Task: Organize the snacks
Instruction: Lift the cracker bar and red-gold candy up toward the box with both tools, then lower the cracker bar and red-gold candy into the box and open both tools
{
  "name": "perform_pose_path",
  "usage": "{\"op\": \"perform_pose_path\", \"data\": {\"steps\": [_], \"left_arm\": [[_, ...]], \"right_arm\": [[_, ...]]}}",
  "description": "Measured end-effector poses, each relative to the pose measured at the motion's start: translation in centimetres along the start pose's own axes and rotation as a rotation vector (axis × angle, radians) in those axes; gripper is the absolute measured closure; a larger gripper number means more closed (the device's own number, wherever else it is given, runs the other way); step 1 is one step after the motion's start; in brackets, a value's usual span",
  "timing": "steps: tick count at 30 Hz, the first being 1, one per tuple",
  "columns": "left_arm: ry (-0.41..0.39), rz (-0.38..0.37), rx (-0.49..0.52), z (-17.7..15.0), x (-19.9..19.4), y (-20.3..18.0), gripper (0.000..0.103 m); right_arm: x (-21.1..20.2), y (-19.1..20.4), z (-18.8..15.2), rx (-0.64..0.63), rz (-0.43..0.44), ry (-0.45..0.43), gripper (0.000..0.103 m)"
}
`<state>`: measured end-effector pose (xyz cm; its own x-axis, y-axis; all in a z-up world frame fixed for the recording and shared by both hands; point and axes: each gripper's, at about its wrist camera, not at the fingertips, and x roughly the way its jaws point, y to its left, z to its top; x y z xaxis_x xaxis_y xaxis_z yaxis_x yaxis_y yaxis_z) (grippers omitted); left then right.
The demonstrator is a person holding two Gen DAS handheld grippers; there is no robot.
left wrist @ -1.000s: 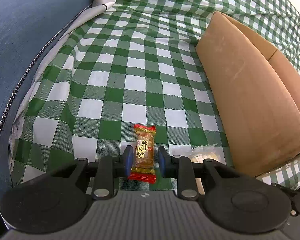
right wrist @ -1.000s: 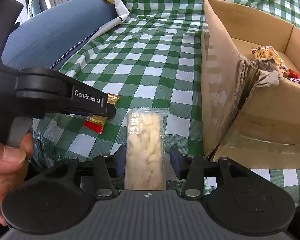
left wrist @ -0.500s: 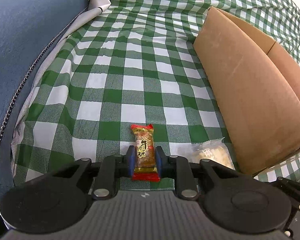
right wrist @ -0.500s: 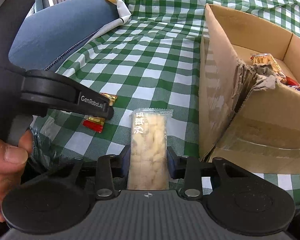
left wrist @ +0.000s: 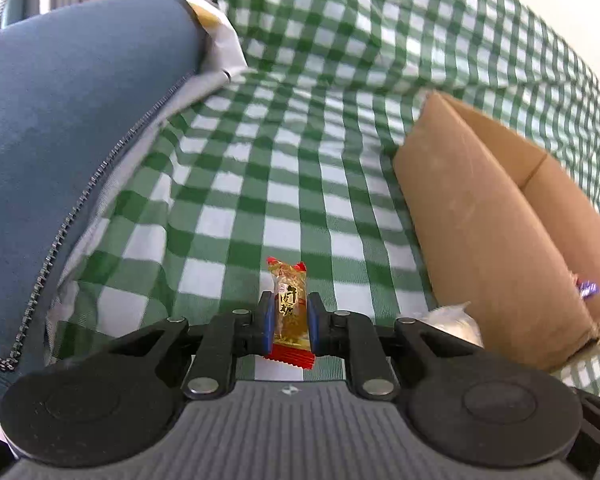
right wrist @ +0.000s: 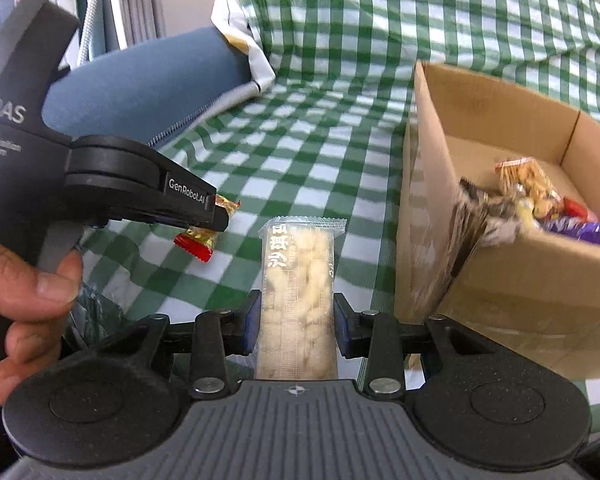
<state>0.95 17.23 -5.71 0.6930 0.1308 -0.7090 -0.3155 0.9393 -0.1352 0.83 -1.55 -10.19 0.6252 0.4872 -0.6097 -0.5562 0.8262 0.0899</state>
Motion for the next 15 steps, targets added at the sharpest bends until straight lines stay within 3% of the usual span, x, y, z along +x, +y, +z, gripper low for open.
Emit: {"op": "perform_pose_path", "data": {"steps": [9, 15], "left_arm": [[-0.126, -0.047, -0.045, 0.6, -2.9, 0.0, 0.085], [-0.142, -0.095, -0.010, 0.2, -4.2, -1.3, 0.085]], "right_arm": [[-4.8, -0.7, 3.7, 0.015, 0.017, -0.134, 0.065], [-9.1, -4.7, 7.0, -0.010, -0.028, -0.322, 0.065]]}}
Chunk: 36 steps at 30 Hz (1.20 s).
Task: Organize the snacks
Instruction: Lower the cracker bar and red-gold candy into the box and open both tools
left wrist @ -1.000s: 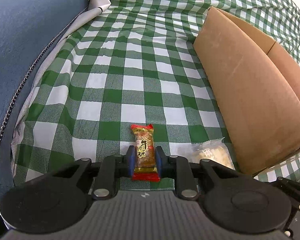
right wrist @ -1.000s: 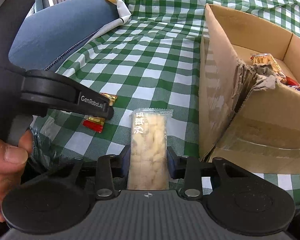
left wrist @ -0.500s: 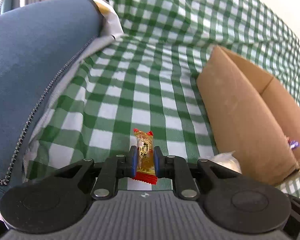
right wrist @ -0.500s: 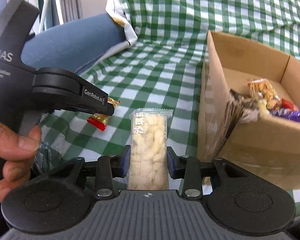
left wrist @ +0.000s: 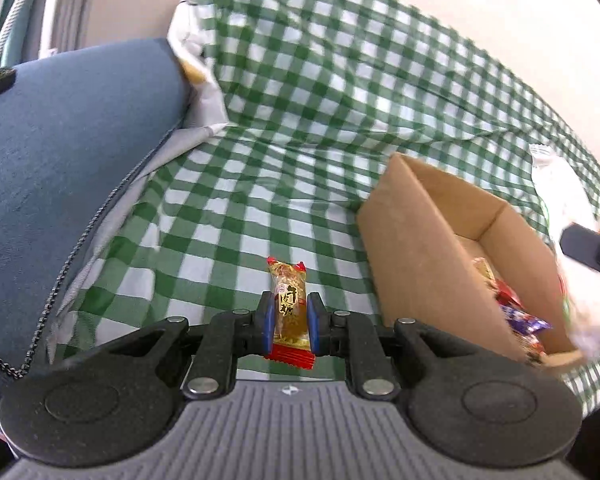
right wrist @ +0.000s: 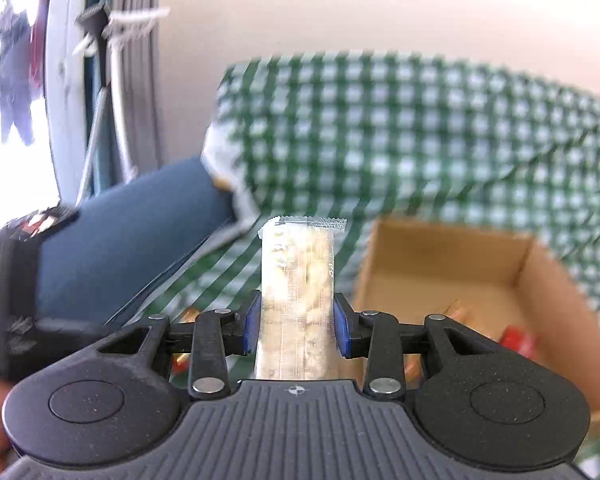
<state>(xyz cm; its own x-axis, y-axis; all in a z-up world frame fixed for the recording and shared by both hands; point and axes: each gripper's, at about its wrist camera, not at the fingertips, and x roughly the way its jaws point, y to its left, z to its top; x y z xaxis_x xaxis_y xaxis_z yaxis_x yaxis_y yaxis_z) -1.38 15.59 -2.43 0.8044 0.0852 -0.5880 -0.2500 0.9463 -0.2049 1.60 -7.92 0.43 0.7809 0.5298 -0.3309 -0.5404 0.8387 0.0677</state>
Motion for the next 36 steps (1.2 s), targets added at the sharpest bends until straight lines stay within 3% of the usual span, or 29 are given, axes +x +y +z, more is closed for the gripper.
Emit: {"op": "perform_pose_path", "data": {"steps": [5, 18, 28, 36], "left_arm": [[0.003, -0.047, 0.037, 0.2, -0.6, -2.3, 0.085], [-0.049, -0.154, 0.135, 7.6, 0.2, -14.2, 0.085], [-0.050, -0.210, 0.213, 8.9, 3.9, -22.0, 0.085], [-0.043, -0.213, 0.238, 8.2, 5.0, -23.6, 0.085]], "right_arm": [[0.5, -4.7, -1.5, 0.060, -0.137, -0.013, 0.065], [2.1, -12.4, -3.4, 0.291, -0.273, 0.057, 0.065], [1.9, -15.1, -4.0, 0.361, -0.308, 0.051, 0.065], [1.8, -15.9, -4.0, 0.388, -0.313, 0.048, 0.065]]}}
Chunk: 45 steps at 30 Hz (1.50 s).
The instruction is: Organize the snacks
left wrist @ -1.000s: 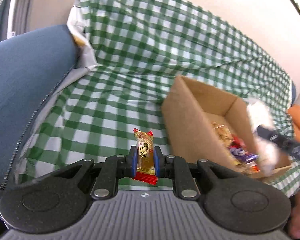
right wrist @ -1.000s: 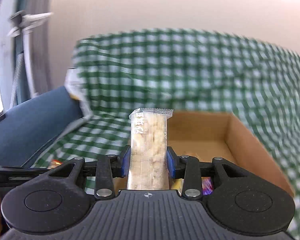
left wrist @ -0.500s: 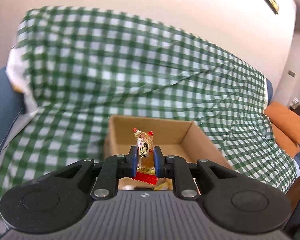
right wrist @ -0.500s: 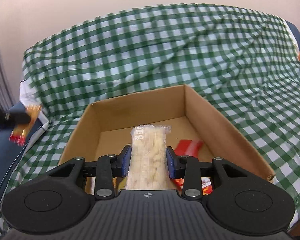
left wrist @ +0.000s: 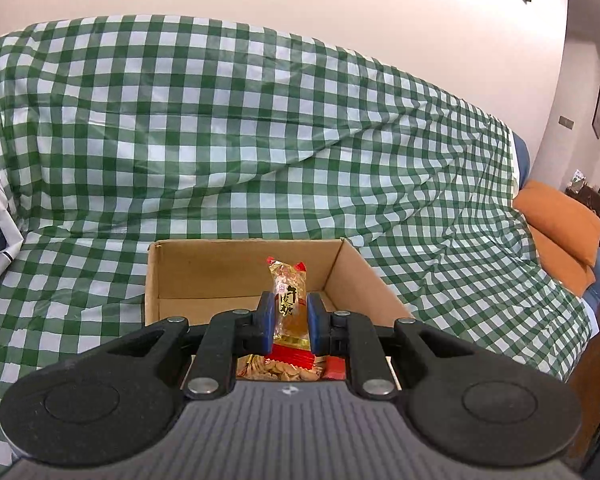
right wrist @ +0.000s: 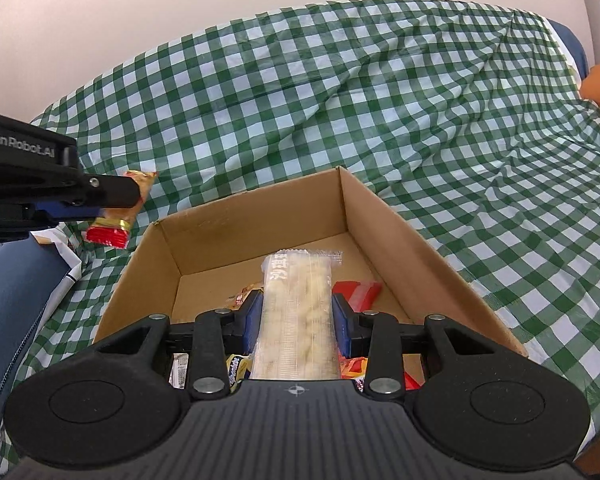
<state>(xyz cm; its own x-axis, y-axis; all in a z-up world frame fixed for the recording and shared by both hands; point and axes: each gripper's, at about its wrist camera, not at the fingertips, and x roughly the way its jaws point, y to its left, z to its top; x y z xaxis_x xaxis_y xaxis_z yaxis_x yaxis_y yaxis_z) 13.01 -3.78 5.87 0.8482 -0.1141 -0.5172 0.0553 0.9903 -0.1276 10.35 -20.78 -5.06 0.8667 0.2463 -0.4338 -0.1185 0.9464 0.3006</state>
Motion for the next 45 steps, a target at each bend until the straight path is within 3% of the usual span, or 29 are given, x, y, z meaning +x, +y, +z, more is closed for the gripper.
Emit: {"op": "perform_pose_path", "data": {"steps": [1, 4, 7, 10, 14, 19, 23, 25, 29, 36, 45], "left_arm": [[0.001, 0.002, 0.007, 0.0, 0.1, 0.0, 0.084], [-0.006, 0.019, 0.018, 0.1, -0.3, 0.2, 0.056], [-0.025, 0.020, 0.009, -0.1, -1.4, 1.1, 0.055], [-0.041, 0.029, 0.008, -0.9, -3.1, 1.9, 0.053], [-0.077, 0.092, 0.053, -3.2, -6.1, 2.6, 0.029], [-0.059, 0.102, 0.063, -6.9, -8.8, 2.6, 0.016], [-0.024, 0.036, 0.058, -10.0, -9.9, 2.3, 0.015], [-0.047, 0.060, 0.072, -11.7, -10.7, 1.7, 0.015], [-0.034, 0.082, 0.040, -14.1, -11.0, 1.7, 0.003], [0.043, 0.105, -0.013, -14.4, -10.3, 3.2, 0.000], [0.079, 0.116, -0.044, -13.9, -9.0, 4.6, 0.000]], "right_arm": [[0.0, 0.0, 0.0, 0.001, 0.000, 0.000, 0.065], [0.1, 0.1, 0.0, -0.002, -0.001, -0.003, 0.063], [-0.1, 0.3, 0.1, -0.009, -0.015, -0.016, 0.030], [-0.4, 0.4, 0.1, -0.014, -0.015, -0.031, 0.028], [-1.0, 0.5, -0.2, -0.033, -0.027, -0.038, 0.014], [-3.1, 0.8, -0.6, -0.056, -0.038, -0.066, 0.001], [-5.5, 1.2, -0.9, -0.102, -0.039, -0.080, 0.001], [-6.9, 1.0, -1.4, -0.127, -0.055, -0.079, 0.001], [-9.4, 0.4, -2.6, -0.128, -0.104, -0.058, 0.000], [-9.5, 1.3, -4.2, -0.219, -0.178, -0.016, 0.001], [-7.9, 3.2, -4.7, -0.267, -0.171, -0.022, 0.001]]}}
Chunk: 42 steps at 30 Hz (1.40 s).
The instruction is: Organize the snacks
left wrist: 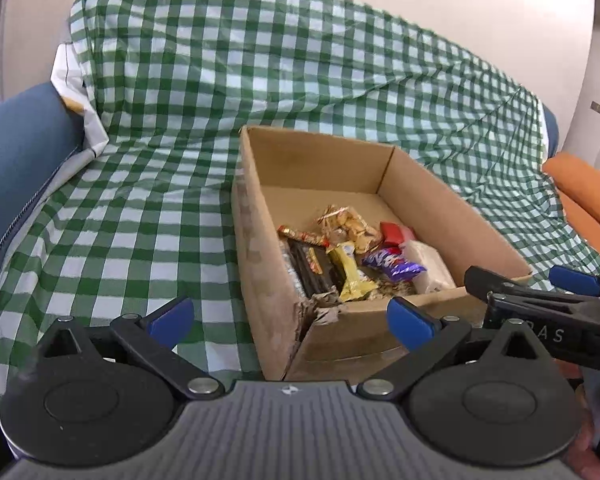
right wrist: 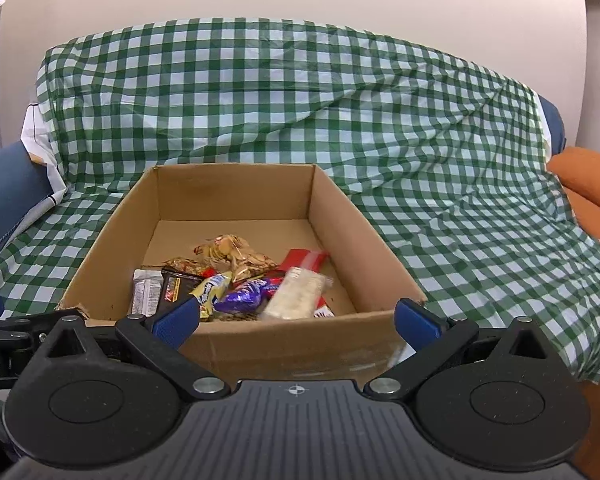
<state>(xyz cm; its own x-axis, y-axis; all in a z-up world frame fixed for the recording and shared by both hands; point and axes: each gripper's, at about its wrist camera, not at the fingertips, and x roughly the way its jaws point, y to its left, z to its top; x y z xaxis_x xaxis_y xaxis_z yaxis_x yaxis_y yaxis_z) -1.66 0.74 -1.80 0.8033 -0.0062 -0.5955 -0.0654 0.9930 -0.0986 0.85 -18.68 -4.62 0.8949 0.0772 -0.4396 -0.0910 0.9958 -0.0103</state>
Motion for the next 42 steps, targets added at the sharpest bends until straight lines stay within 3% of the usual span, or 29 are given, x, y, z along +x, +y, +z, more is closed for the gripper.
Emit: {"op": "perform_pose_path", "data": {"steps": [42], "left_arm": [[0.001, 0.019, 0.032, -0.3, 1.4, -0.2, 0.000]], "right_arm": [[1.4, 0.4, 0.0, 0.036, 0.028, 0.002, 0.001]]}}
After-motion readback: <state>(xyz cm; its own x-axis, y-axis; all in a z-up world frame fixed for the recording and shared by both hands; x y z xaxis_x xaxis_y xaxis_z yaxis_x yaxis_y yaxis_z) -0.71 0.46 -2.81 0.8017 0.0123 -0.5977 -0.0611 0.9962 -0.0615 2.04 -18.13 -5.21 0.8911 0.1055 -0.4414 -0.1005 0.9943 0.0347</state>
